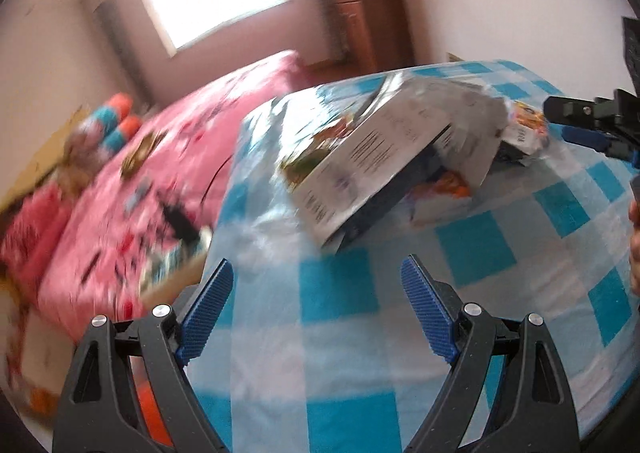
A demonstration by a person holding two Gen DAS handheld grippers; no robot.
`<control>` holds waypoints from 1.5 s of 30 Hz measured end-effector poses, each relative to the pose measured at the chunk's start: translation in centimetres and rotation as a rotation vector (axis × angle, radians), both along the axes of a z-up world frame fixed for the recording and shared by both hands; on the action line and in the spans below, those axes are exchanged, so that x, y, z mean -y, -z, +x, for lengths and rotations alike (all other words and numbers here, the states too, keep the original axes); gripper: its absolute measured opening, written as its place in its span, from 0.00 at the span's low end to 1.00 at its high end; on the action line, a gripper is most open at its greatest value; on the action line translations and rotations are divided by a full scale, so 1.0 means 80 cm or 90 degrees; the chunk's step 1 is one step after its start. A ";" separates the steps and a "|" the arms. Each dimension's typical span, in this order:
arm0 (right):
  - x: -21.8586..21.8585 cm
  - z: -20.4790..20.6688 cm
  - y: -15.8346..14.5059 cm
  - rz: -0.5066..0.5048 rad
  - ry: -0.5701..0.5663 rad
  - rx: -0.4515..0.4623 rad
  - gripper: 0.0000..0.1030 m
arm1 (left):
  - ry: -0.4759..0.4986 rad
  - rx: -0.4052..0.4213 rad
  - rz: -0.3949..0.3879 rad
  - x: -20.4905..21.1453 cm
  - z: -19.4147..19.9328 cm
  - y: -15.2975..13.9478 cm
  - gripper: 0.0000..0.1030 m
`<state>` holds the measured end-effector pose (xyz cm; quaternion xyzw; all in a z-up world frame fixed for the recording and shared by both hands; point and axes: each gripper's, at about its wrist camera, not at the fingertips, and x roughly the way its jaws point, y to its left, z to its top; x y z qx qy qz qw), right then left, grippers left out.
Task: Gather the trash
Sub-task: 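Close the left gripper on the white milk carton and lift it, then hold the carton in the left gripper while the right gripper grasps a grey plastic bag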
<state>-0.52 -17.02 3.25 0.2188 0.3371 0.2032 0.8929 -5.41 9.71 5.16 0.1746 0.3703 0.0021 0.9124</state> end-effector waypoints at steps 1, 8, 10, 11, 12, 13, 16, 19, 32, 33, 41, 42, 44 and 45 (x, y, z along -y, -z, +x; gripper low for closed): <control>0.003 0.002 0.002 0.007 -0.004 0.000 0.95 | 0.016 -0.001 0.012 0.005 0.008 0.000 0.84; 0.013 0.023 0.012 0.065 -0.046 -0.020 0.95 | 0.095 -0.044 0.042 0.016 0.070 0.001 0.84; 0.011 0.030 0.014 0.062 -0.052 -0.025 0.94 | 0.112 -0.059 0.040 0.015 0.083 0.003 0.84; 0.010 0.032 0.015 0.062 -0.055 -0.026 0.94 | 0.125 -0.069 0.039 0.015 0.090 0.004 0.84; 0.011 0.033 0.016 0.066 -0.060 -0.027 0.94 | 0.135 -0.076 0.038 0.015 0.093 0.004 0.84; 0.010 0.033 0.015 0.070 -0.064 -0.026 0.93 | 0.148 -0.087 0.037 0.016 0.099 0.006 0.84; 0.008 0.037 0.015 0.082 -0.081 -0.026 0.81 | 0.172 -0.115 0.043 0.019 0.110 0.015 0.84; 0.006 0.039 0.016 0.106 -0.103 -0.029 0.80 | 0.186 -0.133 0.032 0.020 0.122 0.020 0.84; -0.017 0.042 0.013 0.176 -0.198 -0.035 0.78 | 0.223 -0.185 -0.088 0.029 0.145 0.023 0.81; -0.018 0.043 0.012 0.179 -0.201 -0.037 0.78 | 0.231 -0.185 -0.090 0.034 0.141 0.024 0.78; -0.014 0.044 0.000 0.172 -0.190 -0.021 0.78 | 0.248 -0.182 -0.124 0.074 0.113 0.025 0.63; -0.011 0.045 0.000 0.169 -0.185 -0.020 0.78 | 0.249 -0.183 -0.133 0.078 0.111 0.025 0.63; -0.007 0.046 -0.001 0.168 -0.173 -0.016 0.78 | 0.253 -0.183 -0.148 0.088 0.103 0.026 0.63; -0.004 0.046 0.000 0.172 -0.169 -0.017 0.78 | 0.253 -0.183 -0.152 0.092 0.099 0.026 0.63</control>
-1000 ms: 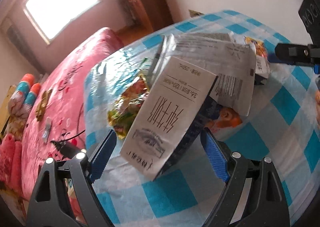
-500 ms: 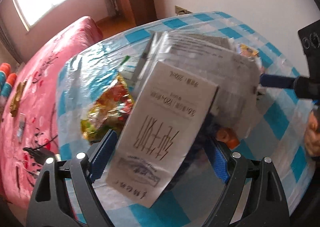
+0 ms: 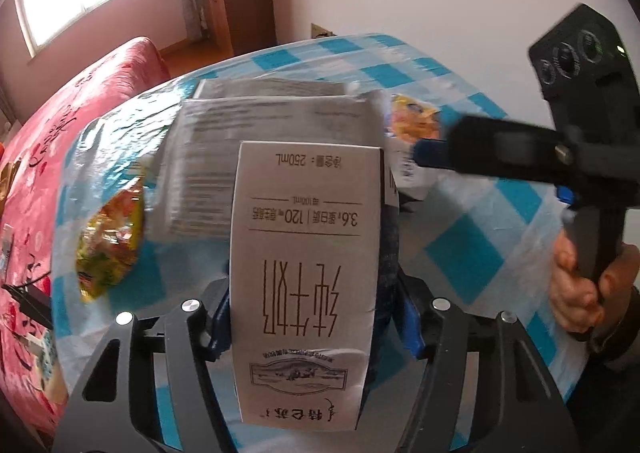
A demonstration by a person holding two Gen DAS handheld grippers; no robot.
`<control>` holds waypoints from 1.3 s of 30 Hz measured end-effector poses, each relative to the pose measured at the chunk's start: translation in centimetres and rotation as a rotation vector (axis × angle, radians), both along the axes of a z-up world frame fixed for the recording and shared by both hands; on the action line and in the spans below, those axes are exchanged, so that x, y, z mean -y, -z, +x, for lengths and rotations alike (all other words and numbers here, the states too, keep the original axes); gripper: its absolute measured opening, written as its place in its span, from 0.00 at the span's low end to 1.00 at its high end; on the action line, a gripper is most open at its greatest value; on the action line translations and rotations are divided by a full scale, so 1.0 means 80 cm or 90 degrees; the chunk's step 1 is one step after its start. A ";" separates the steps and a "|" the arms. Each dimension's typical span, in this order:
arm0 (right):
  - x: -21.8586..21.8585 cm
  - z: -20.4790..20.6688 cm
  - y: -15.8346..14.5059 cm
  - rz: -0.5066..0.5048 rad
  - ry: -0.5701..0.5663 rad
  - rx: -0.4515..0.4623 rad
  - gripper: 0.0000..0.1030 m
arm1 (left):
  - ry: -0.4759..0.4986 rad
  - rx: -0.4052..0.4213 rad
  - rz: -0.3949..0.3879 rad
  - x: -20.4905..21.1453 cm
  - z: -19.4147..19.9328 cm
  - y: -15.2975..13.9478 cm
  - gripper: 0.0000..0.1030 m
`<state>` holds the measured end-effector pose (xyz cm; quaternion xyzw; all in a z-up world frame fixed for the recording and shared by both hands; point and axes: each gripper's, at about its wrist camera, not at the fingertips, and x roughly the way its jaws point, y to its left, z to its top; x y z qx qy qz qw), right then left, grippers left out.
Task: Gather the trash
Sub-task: 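Hold the carton in the left gripper while the right gripper grasps a grey plastic bag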
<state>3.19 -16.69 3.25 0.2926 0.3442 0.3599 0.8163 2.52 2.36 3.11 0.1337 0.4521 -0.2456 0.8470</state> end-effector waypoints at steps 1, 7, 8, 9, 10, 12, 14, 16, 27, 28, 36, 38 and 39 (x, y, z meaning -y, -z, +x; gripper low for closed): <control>0.001 0.001 0.000 0.001 0.003 -0.002 0.78 | -0.001 -0.003 -0.006 0.003 -0.004 0.000 0.63; -0.002 0.000 0.003 -0.013 0.005 -0.003 0.78 | -0.080 0.000 -0.062 -0.015 -0.029 -0.011 0.62; -0.003 0.000 0.003 -0.014 0.004 -0.004 0.78 | -0.102 -0.003 -0.075 -0.025 -0.033 -0.012 0.62; -0.004 -0.001 0.004 -0.016 0.003 -0.004 0.78 | -0.125 -0.004 -0.088 -0.036 -0.037 -0.013 0.62; -0.004 -0.002 0.004 -0.020 0.003 -0.003 0.78 | -0.147 -0.004 -0.099 -0.046 -0.042 -0.014 0.62; -0.007 -0.004 0.003 -0.036 0.004 0.004 0.78 | -0.178 0.000 -0.111 -0.061 -0.050 -0.015 0.62; -0.015 -0.007 0.001 -0.058 0.004 0.013 0.78 | -0.203 0.009 -0.113 -0.074 -0.062 -0.017 0.62; -0.022 -0.008 -0.001 -0.076 0.002 0.020 0.78 | -0.222 0.016 -0.112 -0.081 -0.070 -0.017 0.62; -0.041 -0.019 -0.023 -0.158 0.025 0.076 0.78 | -0.259 0.022 -0.152 -0.107 -0.102 -0.008 0.62; -0.040 -0.019 -0.028 -0.169 0.032 0.087 0.78 | -0.262 0.022 -0.156 -0.109 -0.102 -0.009 0.62; -0.101 0.001 -0.059 -0.395 0.029 0.176 0.88 | -0.279 0.041 -0.168 -0.135 -0.112 -0.020 0.63; -0.123 0.007 -0.057 -0.438 0.002 0.185 0.89 | -0.289 0.041 -0.171 -0.145 -0.113 -0.019 0.63; -0.135 0.009 -0.055 -0.458 -0.012 0.189 0.92 | -0.295 0.039 -0.174 -0.149 -0.114 -0.018 0.63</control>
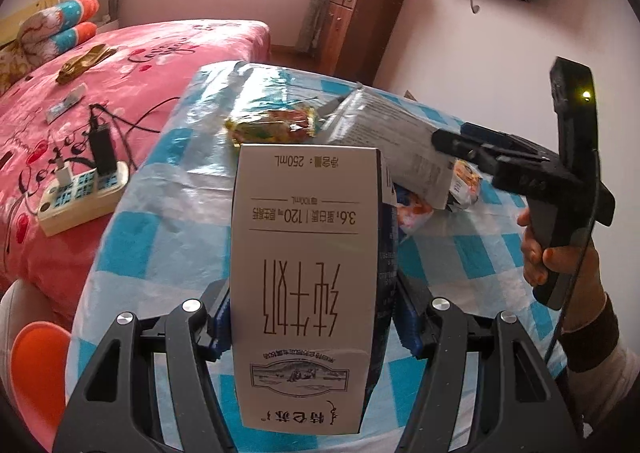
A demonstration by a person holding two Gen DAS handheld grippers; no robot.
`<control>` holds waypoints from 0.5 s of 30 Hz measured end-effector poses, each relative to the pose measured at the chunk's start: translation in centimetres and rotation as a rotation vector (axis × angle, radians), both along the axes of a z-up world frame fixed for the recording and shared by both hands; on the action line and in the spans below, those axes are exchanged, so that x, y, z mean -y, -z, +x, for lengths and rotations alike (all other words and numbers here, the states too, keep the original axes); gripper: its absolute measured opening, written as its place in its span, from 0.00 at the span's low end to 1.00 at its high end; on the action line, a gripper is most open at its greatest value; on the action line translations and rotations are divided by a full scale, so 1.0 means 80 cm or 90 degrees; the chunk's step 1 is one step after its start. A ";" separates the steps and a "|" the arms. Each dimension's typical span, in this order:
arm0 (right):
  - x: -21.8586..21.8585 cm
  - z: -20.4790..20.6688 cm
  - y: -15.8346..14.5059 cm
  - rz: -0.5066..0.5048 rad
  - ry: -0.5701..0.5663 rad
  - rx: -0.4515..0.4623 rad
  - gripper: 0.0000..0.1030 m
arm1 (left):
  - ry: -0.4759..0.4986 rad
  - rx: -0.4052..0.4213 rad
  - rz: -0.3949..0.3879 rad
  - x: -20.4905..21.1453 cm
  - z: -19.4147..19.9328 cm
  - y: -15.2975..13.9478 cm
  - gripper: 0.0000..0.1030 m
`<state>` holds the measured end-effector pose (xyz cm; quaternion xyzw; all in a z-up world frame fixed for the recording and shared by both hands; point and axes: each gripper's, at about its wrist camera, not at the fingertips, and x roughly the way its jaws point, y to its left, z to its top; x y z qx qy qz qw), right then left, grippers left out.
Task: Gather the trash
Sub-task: 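Hold the carton in the left gripper while the right gripper grasps a grey plastic bag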
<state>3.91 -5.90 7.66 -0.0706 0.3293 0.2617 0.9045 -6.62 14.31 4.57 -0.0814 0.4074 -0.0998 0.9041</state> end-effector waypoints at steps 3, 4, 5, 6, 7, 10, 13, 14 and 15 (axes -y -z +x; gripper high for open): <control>-0.038 0.004 0.009 -0.089 -0.018 0.023 0.92 | -0.010 -0.003 -0.006 -0.011 -0.004 0.003 0.63; -0.049 0.007 0.014 -0.116 -0.032 0.024 0.92 | -0.013 -0.004 -0.010 -0.015 -0.006 0.005 0.63; -0.050 0.008 0.020 -0.130 -0.041 0.022 0.92 | -0.015 -0.006 -0.013 -0.019 -0.007 0.006 0.63; -0.057 0.009 0.024 -0.150 -0.045 0.024 0.92 | -0.017 -0.008 -0.017 -0.022 -0.009 0.007 0.63; -0.063 0.010 0.028 -0.171 -0.047 0.028 0.92 | -0.020 -0.009 -0.021 -0.026 -0.010 0.009 0.63; -0.078 0.016 0.041 -0.218 -0.051 0.034 0.92 | -0.025 -0.009 -0.024 -0.033 -0.012 0.012 0.63; -0.084 0.022 0.052 -0.247 -0.051 0.034 0.92 | -0.026 -0.005 -0.029 -0.038 -0.015 0.013 0.63; -0.085 0.025 0.055 -0.250 -0.051 0.030 0.92 | -0.027 -0.004 -0.028 -0.040 -0.016 0.013 0.63; -0.085 0.027 0.057 -0.248 -0.050 0.029 0.92 | -0.028 -0.003 -0.028 -0.041 -0.016 0.014 0.63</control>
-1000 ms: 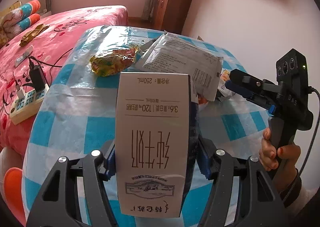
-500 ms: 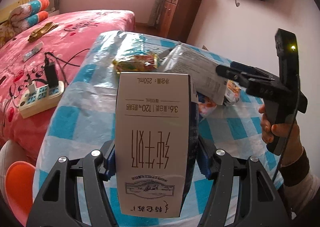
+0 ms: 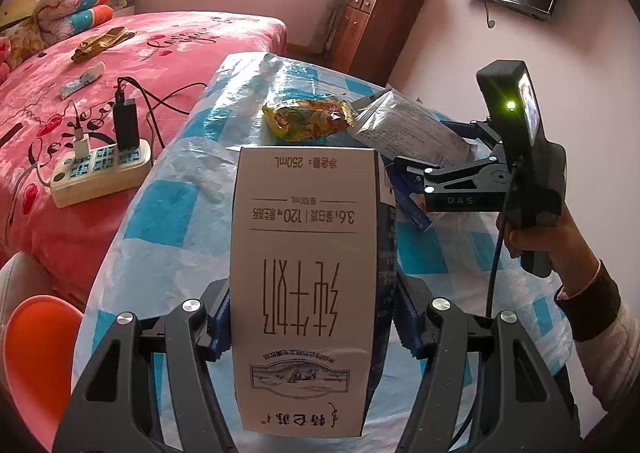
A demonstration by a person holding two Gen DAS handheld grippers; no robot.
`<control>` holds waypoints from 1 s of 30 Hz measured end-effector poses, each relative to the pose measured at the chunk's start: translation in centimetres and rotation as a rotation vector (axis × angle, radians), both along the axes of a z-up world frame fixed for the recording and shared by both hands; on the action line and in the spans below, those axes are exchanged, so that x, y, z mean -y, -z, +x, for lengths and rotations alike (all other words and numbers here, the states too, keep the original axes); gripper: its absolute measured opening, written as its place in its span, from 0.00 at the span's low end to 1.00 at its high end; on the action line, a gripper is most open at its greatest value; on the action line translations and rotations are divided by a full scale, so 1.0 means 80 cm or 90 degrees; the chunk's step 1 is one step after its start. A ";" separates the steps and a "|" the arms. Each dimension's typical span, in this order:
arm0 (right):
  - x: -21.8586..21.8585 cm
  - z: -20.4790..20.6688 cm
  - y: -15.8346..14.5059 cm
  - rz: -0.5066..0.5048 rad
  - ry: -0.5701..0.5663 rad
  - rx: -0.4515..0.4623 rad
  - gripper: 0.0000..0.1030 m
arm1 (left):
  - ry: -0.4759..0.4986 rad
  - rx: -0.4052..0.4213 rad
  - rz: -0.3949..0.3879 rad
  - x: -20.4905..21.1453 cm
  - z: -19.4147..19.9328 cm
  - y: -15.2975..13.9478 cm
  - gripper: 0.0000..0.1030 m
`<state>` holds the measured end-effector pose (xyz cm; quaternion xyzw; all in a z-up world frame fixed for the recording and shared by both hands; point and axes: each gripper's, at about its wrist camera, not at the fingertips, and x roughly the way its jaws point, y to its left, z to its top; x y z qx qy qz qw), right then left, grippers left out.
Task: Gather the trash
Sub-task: 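Hold the carton in the left gripper while the right gripper grasps a grey plastic bag, then carry both items over the orange bucket and open both grippers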
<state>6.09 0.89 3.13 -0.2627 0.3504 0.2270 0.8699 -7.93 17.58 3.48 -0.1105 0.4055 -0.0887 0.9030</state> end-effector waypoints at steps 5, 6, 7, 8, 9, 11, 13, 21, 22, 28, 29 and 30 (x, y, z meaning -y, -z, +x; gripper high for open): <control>0.004 0.001 0.001 0.015 0.012 -0.006 0.89 | -0.005 0.008 -0.014 -0.007 -0.006 0.001 0.63; 0.004 0.000 -0.001 0.018 0.014 -0.007 0.85 | -0.005 0.010 -0.017 -0.008 -0.007 0.001 0.63; 0.005 -0.001 -0.002 0.021 0.018 -0.006 0.84 | -0.006 0.011 -0.019 -0.009 -0.008 0.001 0.63; 0.006 -0.003 -0.003 0.024 0.021 -0.003 0.81 | -0.006 0.012 -0.021 -0.009 -0.009 0.001 0.63; 0.005 -0.005 -0.004 0.025 0.025 -0.002 0.80 | -0.006 0.014 -0.023 -0.010 -0.010 0.001 0.63; 0.006 -0.008 -0.005 0.029 0.030 -0.004 0.79 | -0.009 0.017 -0.028 -0.014 -0.012 0.001 0.63; 0.007 -0.013 -0.005 0.032 0.036 -0.006 0.78 | -0.011 0.020 -0.032 -0.016 -0.014 0.001 0.63; 0.013 -0.035 -0.009 0.059 0.070 -0.011 0.76 | -0.022 0.034 -0.038 -0.029 -0.027 0.000 0.63; 0.013 -0.038 -0.010 0.062 0.074 -0.012 0.76 | -0.024 0.036 -0.040 -0.031 -0.029 -0.001 0.63; 0.008 -0.069 -0.025 0.110 0.079 -0.021 0.75 | -0.038 0.051 -0.037 -0.046 -0.042 -0.004 0.63; 0.006 -0.073 -0.028 0.119 0.076 -0.024 0.75 | -0.041 0.053 -0.038 -0.049 -0.044 -0.005 0.63; 0.003 -0.079 -0.032 0.131 0.071 -0.029 0.75 | -0.045 0.055 -0.039 -0.053 -0.047 -0.005 0.63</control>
